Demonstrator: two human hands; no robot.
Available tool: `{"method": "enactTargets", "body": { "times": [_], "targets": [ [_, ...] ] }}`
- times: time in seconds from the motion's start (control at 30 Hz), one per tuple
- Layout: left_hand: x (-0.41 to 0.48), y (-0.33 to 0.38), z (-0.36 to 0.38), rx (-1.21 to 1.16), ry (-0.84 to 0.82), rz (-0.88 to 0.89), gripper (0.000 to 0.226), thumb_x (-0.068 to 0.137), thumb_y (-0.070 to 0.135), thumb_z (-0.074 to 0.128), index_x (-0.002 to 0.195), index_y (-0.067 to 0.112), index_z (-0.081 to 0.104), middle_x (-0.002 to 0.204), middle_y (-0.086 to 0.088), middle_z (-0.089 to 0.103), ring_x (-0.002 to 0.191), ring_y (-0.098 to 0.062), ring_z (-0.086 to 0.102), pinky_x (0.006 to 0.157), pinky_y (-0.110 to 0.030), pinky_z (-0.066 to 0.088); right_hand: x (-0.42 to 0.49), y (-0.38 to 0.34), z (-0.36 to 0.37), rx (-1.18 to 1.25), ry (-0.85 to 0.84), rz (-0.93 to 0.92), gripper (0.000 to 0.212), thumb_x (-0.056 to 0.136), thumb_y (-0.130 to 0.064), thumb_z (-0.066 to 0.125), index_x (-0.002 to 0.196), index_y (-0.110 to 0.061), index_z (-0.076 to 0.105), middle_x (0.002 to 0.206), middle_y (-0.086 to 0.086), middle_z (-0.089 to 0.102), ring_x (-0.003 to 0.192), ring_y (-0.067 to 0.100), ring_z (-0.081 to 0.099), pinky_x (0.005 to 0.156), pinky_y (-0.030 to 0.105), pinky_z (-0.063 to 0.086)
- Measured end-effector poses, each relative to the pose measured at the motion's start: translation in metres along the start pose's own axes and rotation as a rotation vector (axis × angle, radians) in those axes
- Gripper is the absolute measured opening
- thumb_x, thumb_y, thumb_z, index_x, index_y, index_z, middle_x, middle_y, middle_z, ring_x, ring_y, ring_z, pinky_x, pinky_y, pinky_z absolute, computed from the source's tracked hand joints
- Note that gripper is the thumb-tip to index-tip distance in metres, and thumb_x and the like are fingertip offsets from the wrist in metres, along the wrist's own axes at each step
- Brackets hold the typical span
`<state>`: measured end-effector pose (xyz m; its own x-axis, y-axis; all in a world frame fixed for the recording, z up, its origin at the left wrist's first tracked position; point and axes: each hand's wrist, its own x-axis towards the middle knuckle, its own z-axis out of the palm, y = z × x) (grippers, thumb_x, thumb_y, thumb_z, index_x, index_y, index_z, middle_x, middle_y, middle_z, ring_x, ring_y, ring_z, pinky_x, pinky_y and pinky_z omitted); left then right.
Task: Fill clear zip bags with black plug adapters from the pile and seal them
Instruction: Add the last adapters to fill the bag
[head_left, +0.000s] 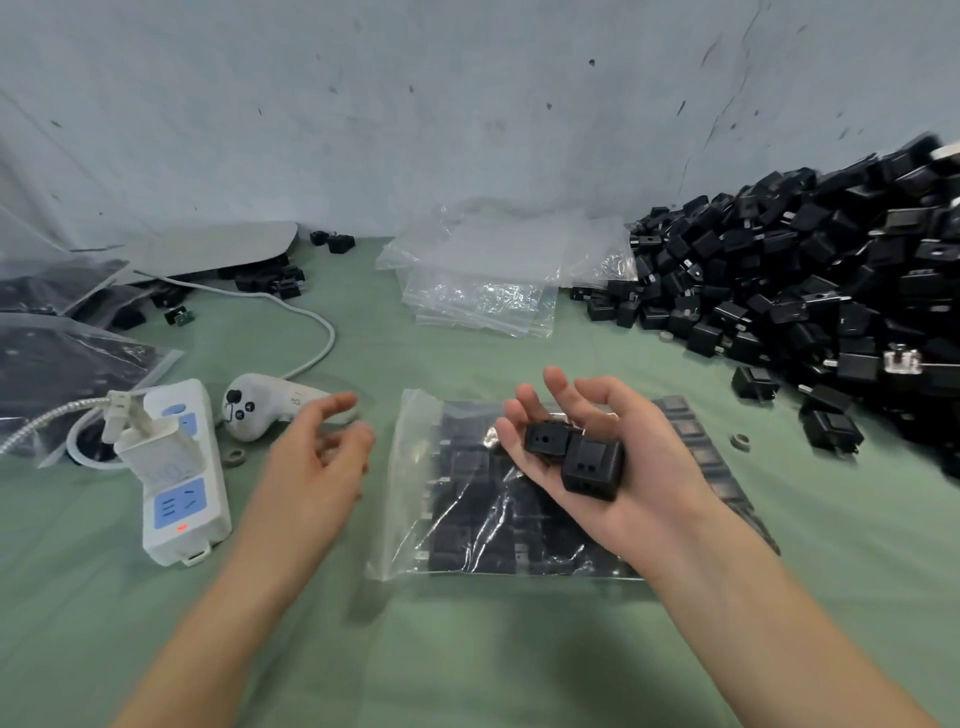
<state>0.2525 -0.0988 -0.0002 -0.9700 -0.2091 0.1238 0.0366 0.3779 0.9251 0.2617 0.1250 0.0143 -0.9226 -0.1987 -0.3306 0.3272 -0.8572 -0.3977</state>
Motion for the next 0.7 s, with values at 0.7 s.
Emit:
{"method": "enactTargets", "body": {
  "times": [0.7],
  "targets": [
    [-0.013,0.025,0.001,-0.192,-0.097,0.21,0.042,0.085,0.025,0.074,0.118,0.044,0.056,0.098,0.022,0.07,0.077,0.003,0.066,0.068,-0.011,0.051,-0.014,-0.008,0.027,0.295,0.083,-0.038,0.029,0.097,-0.022,0.047,0.102,-0.001,0.067,0.1,0.021,0.068,0.086,0.034,0.067,0.075,0.062,0.058]
  ]
}}
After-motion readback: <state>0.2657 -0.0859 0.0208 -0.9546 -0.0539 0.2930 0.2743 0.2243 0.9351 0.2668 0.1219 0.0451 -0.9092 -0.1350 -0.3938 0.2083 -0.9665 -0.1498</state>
